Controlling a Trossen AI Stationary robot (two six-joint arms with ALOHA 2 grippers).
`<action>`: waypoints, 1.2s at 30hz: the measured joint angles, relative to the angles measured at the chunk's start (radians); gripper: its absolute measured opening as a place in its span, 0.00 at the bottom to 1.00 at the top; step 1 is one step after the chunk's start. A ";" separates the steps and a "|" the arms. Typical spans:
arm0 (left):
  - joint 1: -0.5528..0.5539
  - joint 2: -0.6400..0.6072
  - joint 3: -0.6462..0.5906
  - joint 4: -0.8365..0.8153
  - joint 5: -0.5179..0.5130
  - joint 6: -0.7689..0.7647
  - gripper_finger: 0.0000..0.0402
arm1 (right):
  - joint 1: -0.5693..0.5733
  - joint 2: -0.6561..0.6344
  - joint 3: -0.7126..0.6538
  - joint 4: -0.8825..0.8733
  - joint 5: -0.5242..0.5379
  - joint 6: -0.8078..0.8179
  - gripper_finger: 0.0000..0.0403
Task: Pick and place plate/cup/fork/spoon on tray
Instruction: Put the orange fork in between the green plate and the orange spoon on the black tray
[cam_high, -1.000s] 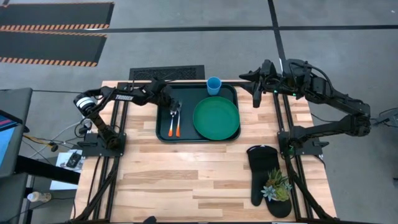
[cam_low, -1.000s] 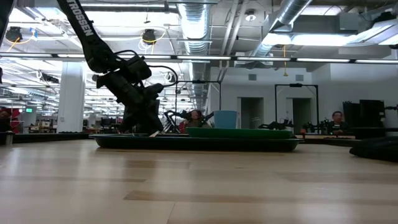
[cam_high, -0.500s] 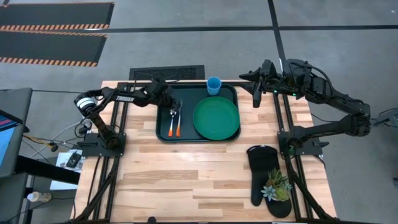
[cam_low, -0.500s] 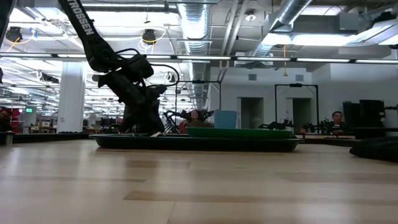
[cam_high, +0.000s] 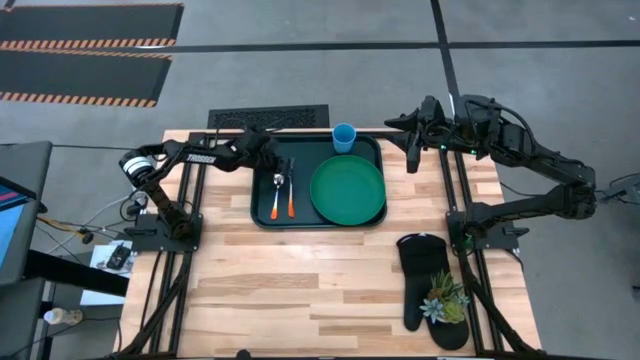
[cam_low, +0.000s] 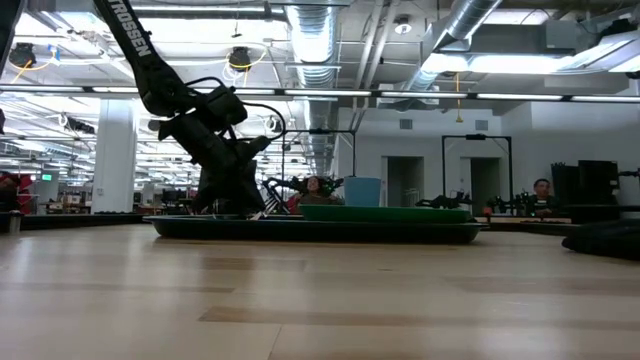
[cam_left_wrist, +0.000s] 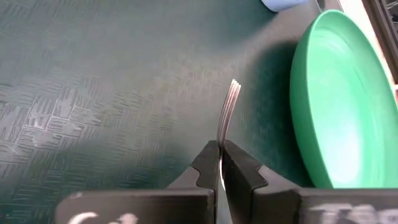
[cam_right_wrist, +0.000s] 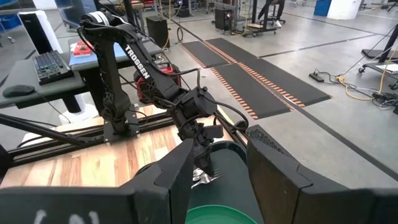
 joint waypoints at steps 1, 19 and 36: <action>0.000 0.000 0.000 0.000 0.000 0.000 0.00 | 0.000 0.000 0.000 0.000 0.000 0.000 0.43; -0.046 0.050 0.001 0.004 -0.057 -0.022 0.00 | 0.000 0.000 0.000 0.000 0.000 0.010 0.43; -0.042 0.049 0.000 0.003 -0.025 -0.151 0.17 | 0.003 0.000 0.000 -0.003 -0.006 0.010 0.43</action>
